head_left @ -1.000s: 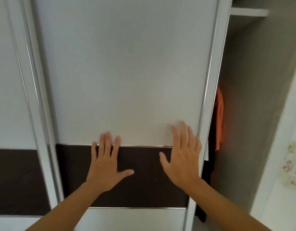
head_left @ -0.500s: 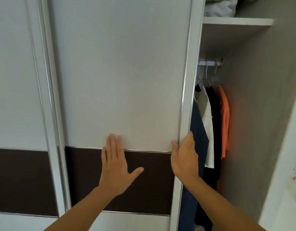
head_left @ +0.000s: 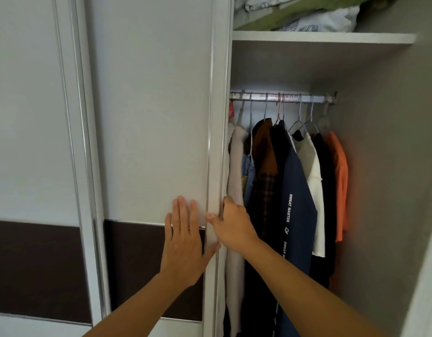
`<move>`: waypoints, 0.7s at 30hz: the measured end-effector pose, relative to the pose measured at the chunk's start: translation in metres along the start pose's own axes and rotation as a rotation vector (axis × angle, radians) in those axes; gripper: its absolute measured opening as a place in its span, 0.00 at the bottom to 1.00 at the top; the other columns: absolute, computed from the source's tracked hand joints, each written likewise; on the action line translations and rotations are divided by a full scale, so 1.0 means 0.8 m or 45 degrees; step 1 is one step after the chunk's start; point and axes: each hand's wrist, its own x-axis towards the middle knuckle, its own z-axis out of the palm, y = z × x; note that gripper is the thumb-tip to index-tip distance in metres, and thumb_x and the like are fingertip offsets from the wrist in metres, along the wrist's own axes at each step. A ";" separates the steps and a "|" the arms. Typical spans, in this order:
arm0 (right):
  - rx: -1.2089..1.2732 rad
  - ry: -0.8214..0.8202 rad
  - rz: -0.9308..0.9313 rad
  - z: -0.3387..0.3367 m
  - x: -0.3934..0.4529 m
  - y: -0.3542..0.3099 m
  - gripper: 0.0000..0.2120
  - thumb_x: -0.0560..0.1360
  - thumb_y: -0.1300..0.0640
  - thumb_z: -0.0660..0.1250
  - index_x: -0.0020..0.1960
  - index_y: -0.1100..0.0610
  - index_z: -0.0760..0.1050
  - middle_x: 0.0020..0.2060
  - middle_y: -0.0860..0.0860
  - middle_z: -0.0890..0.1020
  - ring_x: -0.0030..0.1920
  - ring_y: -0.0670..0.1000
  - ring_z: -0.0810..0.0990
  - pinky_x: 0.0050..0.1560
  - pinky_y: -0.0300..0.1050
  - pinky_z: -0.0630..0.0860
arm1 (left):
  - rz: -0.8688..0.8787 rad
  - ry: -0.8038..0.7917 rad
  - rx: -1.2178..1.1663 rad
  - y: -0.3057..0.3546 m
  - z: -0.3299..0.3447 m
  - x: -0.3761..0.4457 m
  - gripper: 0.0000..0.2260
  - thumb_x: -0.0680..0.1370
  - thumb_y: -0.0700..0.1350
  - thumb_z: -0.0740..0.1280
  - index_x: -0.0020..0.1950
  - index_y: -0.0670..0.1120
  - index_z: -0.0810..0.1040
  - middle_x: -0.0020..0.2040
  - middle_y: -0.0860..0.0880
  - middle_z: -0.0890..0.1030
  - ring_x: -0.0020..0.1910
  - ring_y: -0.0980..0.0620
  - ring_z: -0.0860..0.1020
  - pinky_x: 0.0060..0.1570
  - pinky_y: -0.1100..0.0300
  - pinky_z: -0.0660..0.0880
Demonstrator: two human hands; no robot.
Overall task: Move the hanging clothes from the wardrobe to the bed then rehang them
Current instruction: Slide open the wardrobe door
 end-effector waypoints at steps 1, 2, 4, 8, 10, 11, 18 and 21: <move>0.007 -0.023 -0.013 0.004 0.004 -0.005 0.18 0.78 0.45 0.65 0.57 0.59 0.68 0.42 0.50 0.74 0.43 0.51 0.76 0.33 0.39 0.70 | -0.004 0.012 0.009 -0.008 -0.001 -0.002 0.46 0.75 0.70 0.53 0.79 0.38 0.45 0.79 0.35 0.45 0.78 0.38 0.46 0.74 0.39 0.55; 0.008 -0.041 -0.024 0.009 0.007 -0.011 0.18 0.78 0.45 0.65 0.57 0.59 0.69 0.41 0.49 0.74 0.43 0.50 0.76 0.32 0.38 0.69 | -0.016 0.017 0.024 -0.015 -0.002 -0.002 0.46 0.75 0.69 0.54 0.79 0.38 0.45 0.79 0.35 0.45 0.78 0.38 0.46 0.74 0.40 0.53; 0.007 -0.068 -0.046 0.021 0.012 -0.022 0.18 0.79 0.45 0.65 0.57 0.59 0.69 0.41 0.49 0.73 0.43 0.51 0.76 0.34 0.40 0.70 | -0.048 -0.003 0.084 -0.027 -0.004 -0.002 0.48 0.73 0.71 0.55 0.79 0.38 0.47 0.79 0.35 0.46 0.78 0.37 0.47 0.74 0.39 0.53; 0.030 -0.132 -0.074 0.043 0.020 -0.046 0.17 0.80 0.49 0.64 0.60 0.61 0.69 0.43 0.52 0.73 0.44 0.51 0.75 0.38 0.42 0.70 | -0.109 -0.071 0.187 -0.047 -0.011 0.000 0.49 0.71 0.72 0.52 0.78 0.36 0.50 0.78 0.34 0.48 0.78 0.37 0.48 0.73 0.38 0.54; 0.020 -0.170 -0.090 0.054 0.024 -0.057 0.16 0.80 0.50 0.63 0.60 0.61 0.69 0.46 0.54 0.75 0.45 0.52 0.75 0.40 0.44 0.72 | -0.135 -0.078 0.230 -0.061 -0.015 -0.001 0.48 0.71 0.70 0.51 0.78 0.35 0.52 0.78 0.34 0.49 0.78 0.37 0.48 0.73 0.37 0.55; 0.015 -0.185 -0.101 0.060 0.026 -0.063 0.15 0.81 0.50 0.63 0.59 0.61 0.68 0.47 0.55 0.75 0.45 0.52 0.76 0.39 0.44 0.72 | -0.144 -0.073 0.237 -0.068 -0.017 -0.002 0.48 0.71 0.70 0.50 0.78 0.35 0.53 0.78 0.34 0.49 0.78 0.36 0.49 0.73 0.37 0.55; -0.023 -0.238 -0.155 0.102 0.036 -0.103 0.15 0.81 0.52 0.63 0.62 0.60 0.68 0.53 0.57 0.77 0.50 0.56 0.80 0.42 0.47 0.77 | -0.139 0.058 0.295 -0.118 -0.032 -0.011 0.47 0.70 0.66 0.64 0.79 0.40 0.52 0.78 0.33 0.49 0.77 0.33 0.50 0.73 0.36 0.55; -0.036 -0.254 -0.195 0.122 0.039 -0.121 0.12 0.81 0.55 0.62 0.62 0.59 0.68 0.51 0.57 0.78 0.47 0.55 0.80 0.39 0.47 0.77 | -0.113 0.109 0.334 -0.137 -0.040 -0.013 0.51 0.63 0.60 0.78 0.78 0.43 0.58 0.78 0.33 0.52 0.76 0.32 0.52 0.73 0.36 0.55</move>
